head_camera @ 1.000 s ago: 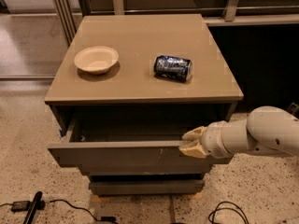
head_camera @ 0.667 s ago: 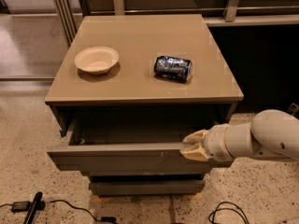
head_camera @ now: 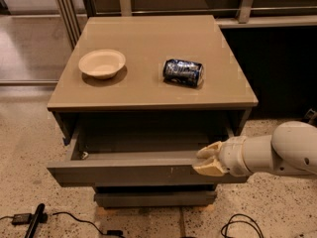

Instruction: Open top drawer

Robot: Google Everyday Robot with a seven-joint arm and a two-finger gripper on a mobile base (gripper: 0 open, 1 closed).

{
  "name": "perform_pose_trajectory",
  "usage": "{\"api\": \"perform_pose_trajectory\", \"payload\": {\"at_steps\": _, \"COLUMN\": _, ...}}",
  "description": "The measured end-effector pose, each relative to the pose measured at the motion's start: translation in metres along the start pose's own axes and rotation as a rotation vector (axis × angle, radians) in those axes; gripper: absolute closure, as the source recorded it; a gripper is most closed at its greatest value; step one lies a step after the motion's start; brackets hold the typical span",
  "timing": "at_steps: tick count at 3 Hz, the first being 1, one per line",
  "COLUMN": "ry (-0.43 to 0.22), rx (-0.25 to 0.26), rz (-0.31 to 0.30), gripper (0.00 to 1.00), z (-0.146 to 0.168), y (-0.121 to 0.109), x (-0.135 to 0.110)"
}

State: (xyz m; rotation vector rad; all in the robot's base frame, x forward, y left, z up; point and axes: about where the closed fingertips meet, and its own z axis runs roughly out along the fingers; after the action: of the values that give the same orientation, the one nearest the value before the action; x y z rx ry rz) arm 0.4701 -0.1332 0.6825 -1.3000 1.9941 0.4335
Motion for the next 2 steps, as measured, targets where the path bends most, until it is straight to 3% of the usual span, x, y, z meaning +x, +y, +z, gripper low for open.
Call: {"api": "perform_pose_trajectory", "payload": {"at_steps": 2, "ry": 0.018, "rx": -0.005, "rz": 0.019, "gripper": 1.0, "z": -0.016, "y": 0.028, "x": 0.008}}
